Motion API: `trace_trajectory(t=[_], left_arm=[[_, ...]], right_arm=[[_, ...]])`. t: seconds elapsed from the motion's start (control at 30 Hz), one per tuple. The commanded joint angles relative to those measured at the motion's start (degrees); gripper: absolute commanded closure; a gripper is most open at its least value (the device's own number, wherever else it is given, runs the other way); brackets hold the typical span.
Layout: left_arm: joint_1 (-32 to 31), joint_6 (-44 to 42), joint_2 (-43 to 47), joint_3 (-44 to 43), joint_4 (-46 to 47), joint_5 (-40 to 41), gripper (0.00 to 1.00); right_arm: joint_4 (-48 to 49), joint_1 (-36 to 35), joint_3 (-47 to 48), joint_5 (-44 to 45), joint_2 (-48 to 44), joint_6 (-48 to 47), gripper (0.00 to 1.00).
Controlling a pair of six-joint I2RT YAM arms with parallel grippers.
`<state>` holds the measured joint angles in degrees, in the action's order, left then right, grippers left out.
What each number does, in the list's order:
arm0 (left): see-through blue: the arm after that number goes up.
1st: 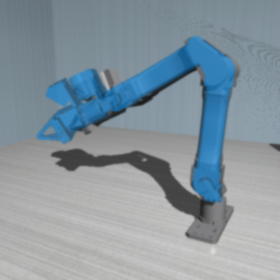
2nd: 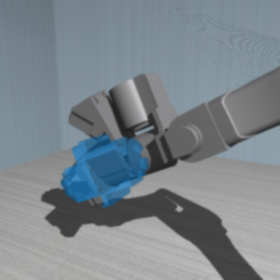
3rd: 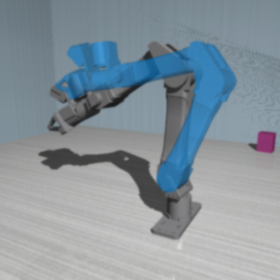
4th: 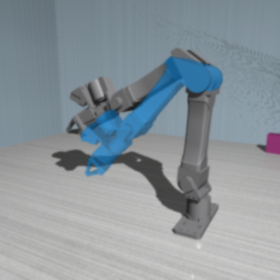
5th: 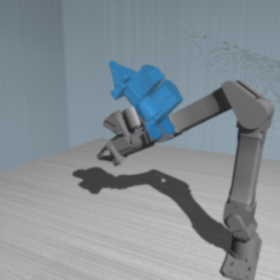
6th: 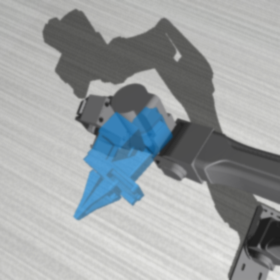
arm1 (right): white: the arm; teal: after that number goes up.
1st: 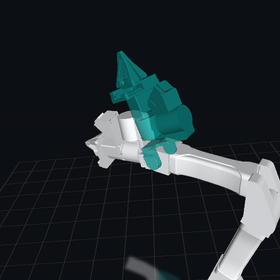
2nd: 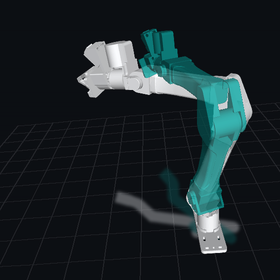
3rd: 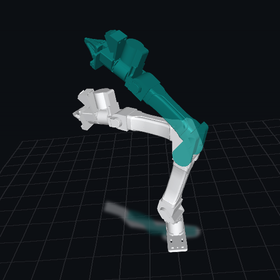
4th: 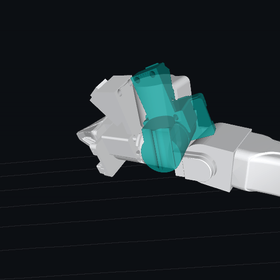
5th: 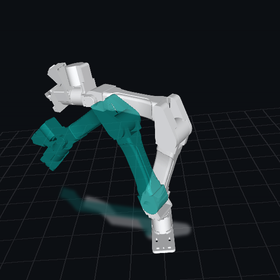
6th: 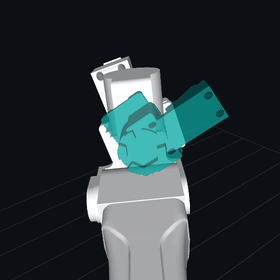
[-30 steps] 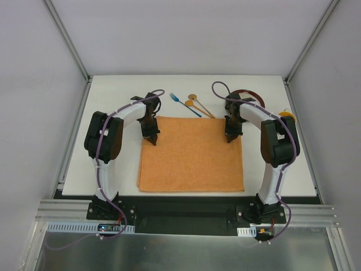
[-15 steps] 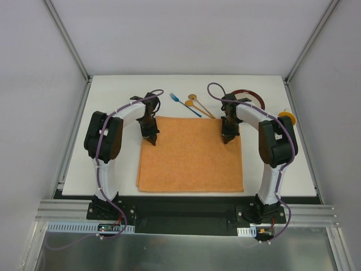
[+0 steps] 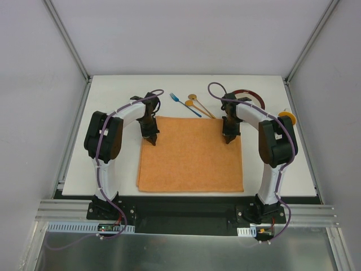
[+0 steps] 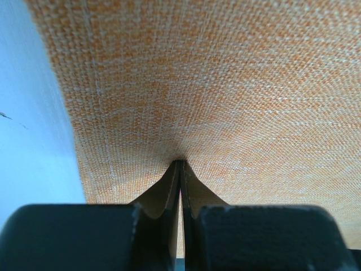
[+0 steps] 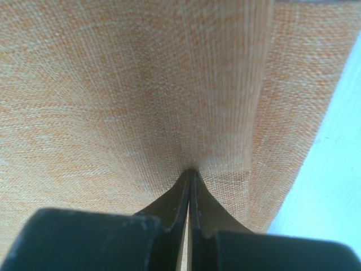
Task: Set the dinner table for one person
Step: Move the napkin to the center of the board.
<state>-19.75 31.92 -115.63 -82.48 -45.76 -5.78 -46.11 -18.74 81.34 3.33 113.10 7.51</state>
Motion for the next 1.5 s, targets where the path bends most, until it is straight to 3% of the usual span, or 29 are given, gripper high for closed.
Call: trace_trajectory(t=[0.0,0.23,0.33,0.37,0.43,0.47,0.67,0.9,1.0,1.13,1.23,1.33,1.47], left_arm=[[0.76,-1.77,-1.52,-0.23,-0.82,2.44,1.0],[0.76,-2.39,-1.35,-1.11,-0.91,3.41,1.0],[0.76,-2.65,-1.08,-1.98,-1.26,3.32,1.0],[0.76,-2.83,-0.91,-2.25,-1.35,3.06,1.0],[0.76,-2.92,-0.65,-3.3,-1.44,2.79,0.99],[0.76,-2.92,-0.21,-3.65,-1.87,2.62,0.97],[0.76,-2.66,0.94,-7.52,-3.28,0.51,0.72],[0.59,-1.43,1.9,-11.56,-3.64,-5.02,0.65],[-0.2,-1.95,2.34,-13.84,-2.94,-9.68,0.59],[-2.66,-3.35,3.31,-17.18,-2.32,-13.28,0.4],[-4.85,-4.32,3.49,-19.65,-2.32,-15.22,0.22],[-6.17,-4.15,3.75,-20.53,-2.32,-15.66,0.14],[-6.97,-3.53,4.36,-19.04,-2.23,-15.93,0.13]], right_arm=[[-3.37,-0.07,2.07,3.52,-0.69,1.81,0.99],[-3.29,-0.07,2.94,3.87,-0.95,1.9,0.92],[-3.03,-0.07,3.3,3.44,-1.04,1.63,0.78],[-3.02,-0.15,3.39,3.17,-1.21,1.46,0.65],[-2.76,-0.15,3.47,3.08,-1.39,1.46,0.56],[-2.85,-0.15,3.73,3.08,-1.48,1.37,0.51],[-3.64,-0.07,5.14,2.99,-2.18,0.93,0.47],[-3.73,-0.07,5.85,2.03,-3.23,0.23,0.46],[-1.19,-0.07,5.23,-1.91,-4.81,-0.56,0.42],[3.64,0.28,7.76,-11.75,-6.14,-0.74,0.0],[5.14,0.29,10.23,-15.46,-6.4,-0.04,0.04],[4.98,0.2,14.18,-16.25,-6.14,-1.26,0.04],[-4.49,-1.12,24.89,-12.77,-0.44,-10.72,0.04]])
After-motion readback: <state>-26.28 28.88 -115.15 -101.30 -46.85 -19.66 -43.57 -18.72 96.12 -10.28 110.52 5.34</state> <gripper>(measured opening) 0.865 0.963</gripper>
